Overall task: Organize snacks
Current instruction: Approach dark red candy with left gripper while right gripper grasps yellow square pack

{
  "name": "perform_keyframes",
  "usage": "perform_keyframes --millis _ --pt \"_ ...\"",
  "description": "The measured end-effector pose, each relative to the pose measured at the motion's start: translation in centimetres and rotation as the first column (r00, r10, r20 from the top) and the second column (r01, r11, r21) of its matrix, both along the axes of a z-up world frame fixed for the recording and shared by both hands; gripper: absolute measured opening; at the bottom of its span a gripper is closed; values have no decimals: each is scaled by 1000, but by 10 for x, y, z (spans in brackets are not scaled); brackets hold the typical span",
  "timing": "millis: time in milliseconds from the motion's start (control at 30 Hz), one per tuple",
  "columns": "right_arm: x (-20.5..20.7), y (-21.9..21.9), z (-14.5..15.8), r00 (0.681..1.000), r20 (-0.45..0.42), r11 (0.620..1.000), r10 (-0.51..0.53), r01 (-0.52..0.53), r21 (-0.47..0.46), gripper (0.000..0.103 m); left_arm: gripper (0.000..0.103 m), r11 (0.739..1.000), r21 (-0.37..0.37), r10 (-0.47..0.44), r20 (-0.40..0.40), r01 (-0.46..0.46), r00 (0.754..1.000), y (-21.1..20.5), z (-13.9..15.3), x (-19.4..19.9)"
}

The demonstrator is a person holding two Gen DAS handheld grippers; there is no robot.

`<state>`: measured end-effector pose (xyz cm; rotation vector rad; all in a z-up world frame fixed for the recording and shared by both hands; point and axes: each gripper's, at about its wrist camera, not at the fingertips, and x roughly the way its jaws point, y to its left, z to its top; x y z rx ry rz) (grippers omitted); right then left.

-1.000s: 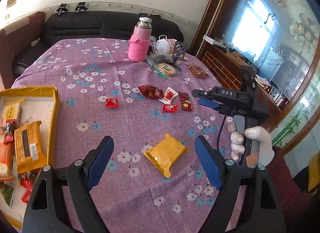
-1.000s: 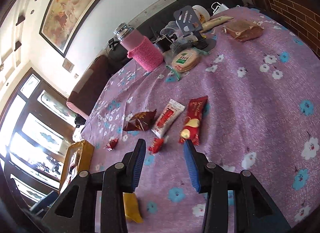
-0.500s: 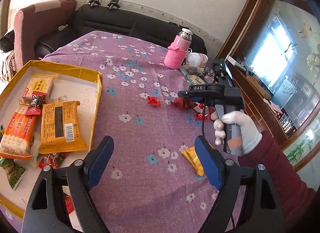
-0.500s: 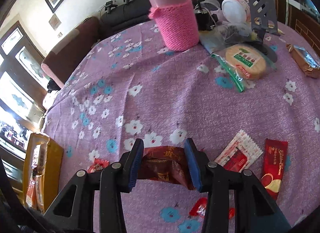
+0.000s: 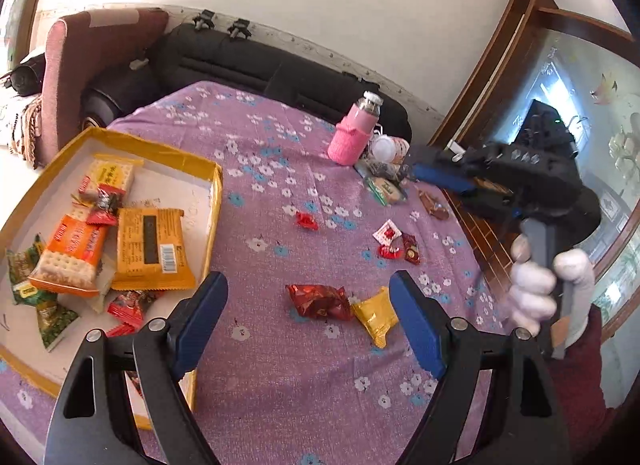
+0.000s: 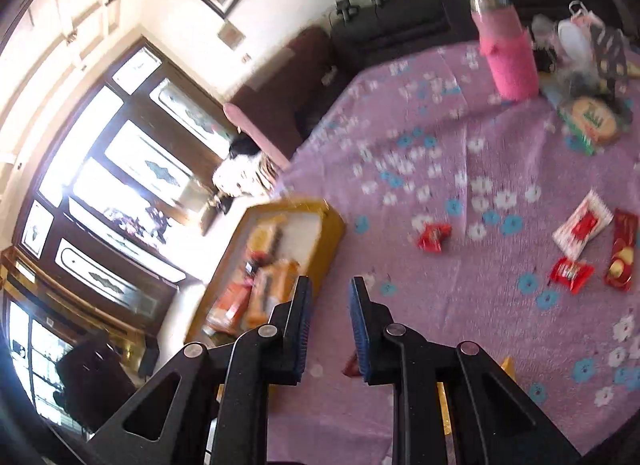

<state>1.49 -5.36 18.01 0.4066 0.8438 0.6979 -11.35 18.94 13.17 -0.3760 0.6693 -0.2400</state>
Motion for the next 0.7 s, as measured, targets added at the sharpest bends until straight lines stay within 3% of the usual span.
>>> perform_keyframes --millis 33,100,167,267,367,467,567,700 --pt "-7 -9 21 999 41 999 -34 33 16 35 83 1000 -4 14 18 -14 1000 4 8 -6" --pt "-24 -24 48 992 94 997 -82 82 5 68 83 1000 -11 30 45 -29 999 10 25 -17" --pt "-40 -31 48 989 114 993 -95 102 -62 75 85 999 -38 19 66 -17 998 15 35 -26" --pt "-53 -37 -1 993 27 973 -119 122 -196 75 85 996 -89 -3 63 9 998 18 37 -28" --pt "-57 -49 -70 983 -105 970 -151 126 -209 74 85 998 -56 -15 29 16 999 10 29 -24" --pt "-55 -53 -122 953 -221 967 -208 167 -190 67 85 999 -20 -36 -5 36 999 2 17 -21" --pt "-54 -53 -146 929 -286 970 -235 205 -129 67 86 999 35 -27 -21 28 999 -1 7 -18" --pt "-46 -31 -151 929 -233 947 -289 242 -211 66 85 999 26 -42 -69 44 997 -3 -10 -4"
